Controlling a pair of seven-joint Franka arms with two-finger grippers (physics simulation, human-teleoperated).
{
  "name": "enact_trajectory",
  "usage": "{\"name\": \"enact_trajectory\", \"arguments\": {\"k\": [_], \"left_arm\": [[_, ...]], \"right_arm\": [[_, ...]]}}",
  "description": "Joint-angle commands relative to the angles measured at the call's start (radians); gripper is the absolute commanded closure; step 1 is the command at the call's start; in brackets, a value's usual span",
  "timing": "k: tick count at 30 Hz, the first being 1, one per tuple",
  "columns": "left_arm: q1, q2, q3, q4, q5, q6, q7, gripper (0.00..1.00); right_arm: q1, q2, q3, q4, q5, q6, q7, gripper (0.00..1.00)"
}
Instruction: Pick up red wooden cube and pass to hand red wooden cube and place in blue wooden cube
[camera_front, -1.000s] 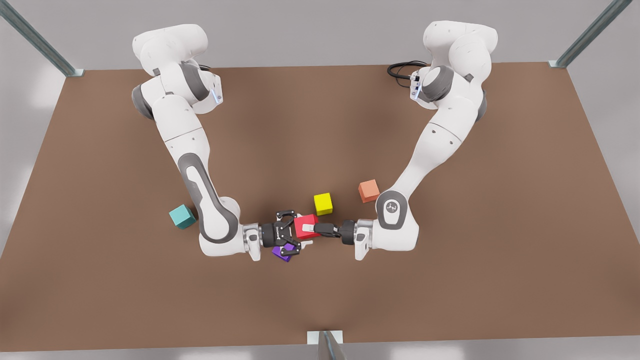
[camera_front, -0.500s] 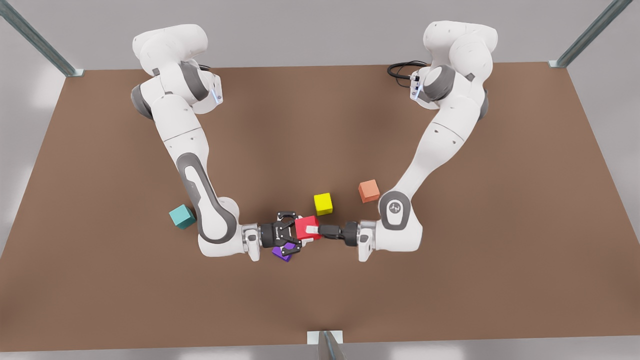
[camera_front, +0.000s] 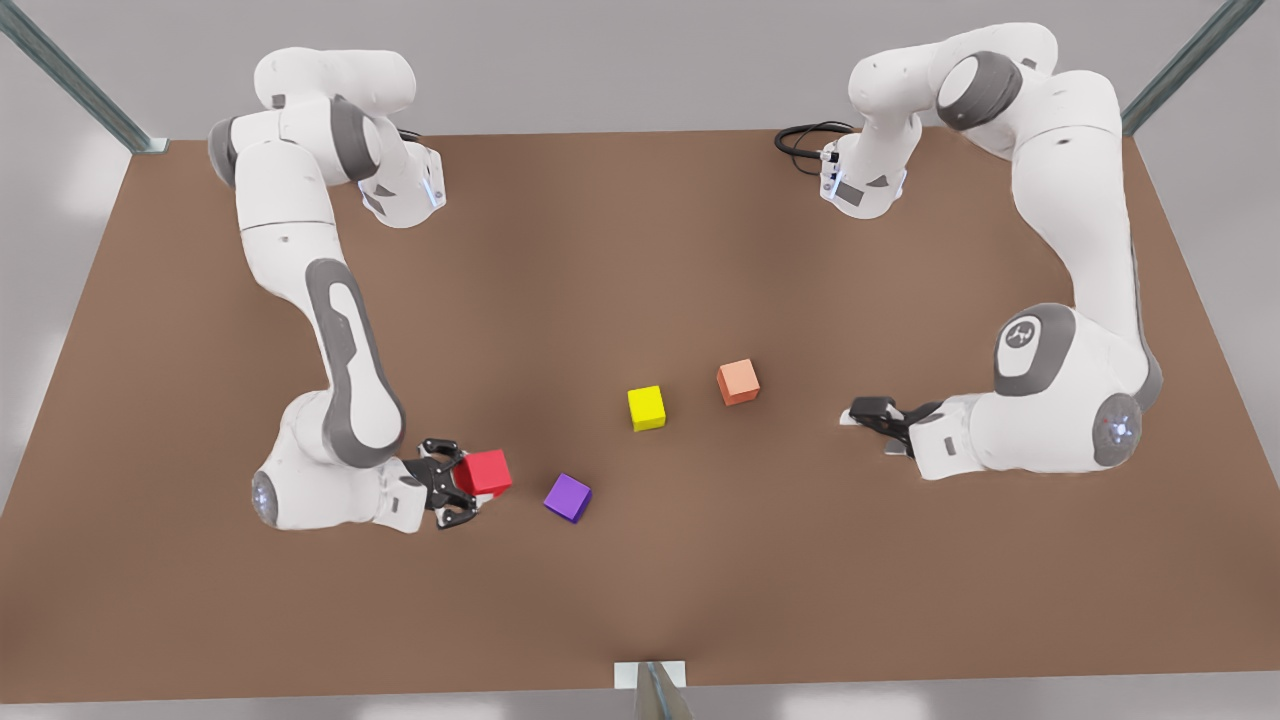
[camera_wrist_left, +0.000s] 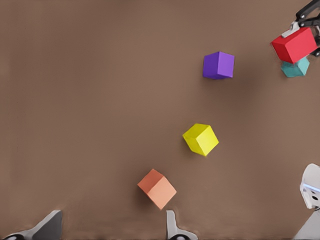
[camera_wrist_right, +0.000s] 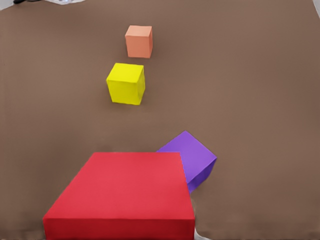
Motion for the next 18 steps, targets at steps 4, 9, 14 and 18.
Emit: {"name": "enact_trajectory", "arguments": {"k": [4, 9, 14, 18], "left_arm": [[-0.219, -0.435, 0.393, -0.416, 0.094, 0.030, -0.104, 0.00], [-0.210, -0.412, 0.391, -0.402, 0.099, 0.033, -0.099, 0.00], [-0.215, -0.412, 0.387, -0.379, 0.087, -0.007, -0.102, 0.00], [-0.210, -0.416, 0.388, -0.363, 0.085, -0.088, -0.104, 0.00]], "right_arm": [[0.042, -0.021, -0.015, 0.031, -0.530, 0.036, 0.750, 0.57], [0.079, -0.280, -0.012, -0.282, -0.705, 0.102, 1.012, 0.58], [0.048, -0.414, -0.035, -0.563, -0.778, 0.279, 1.024, 0.58], [0.019, -0.454, -0.043, -0.681, -0.783, 0.351, 1.024, 0.58]]}}
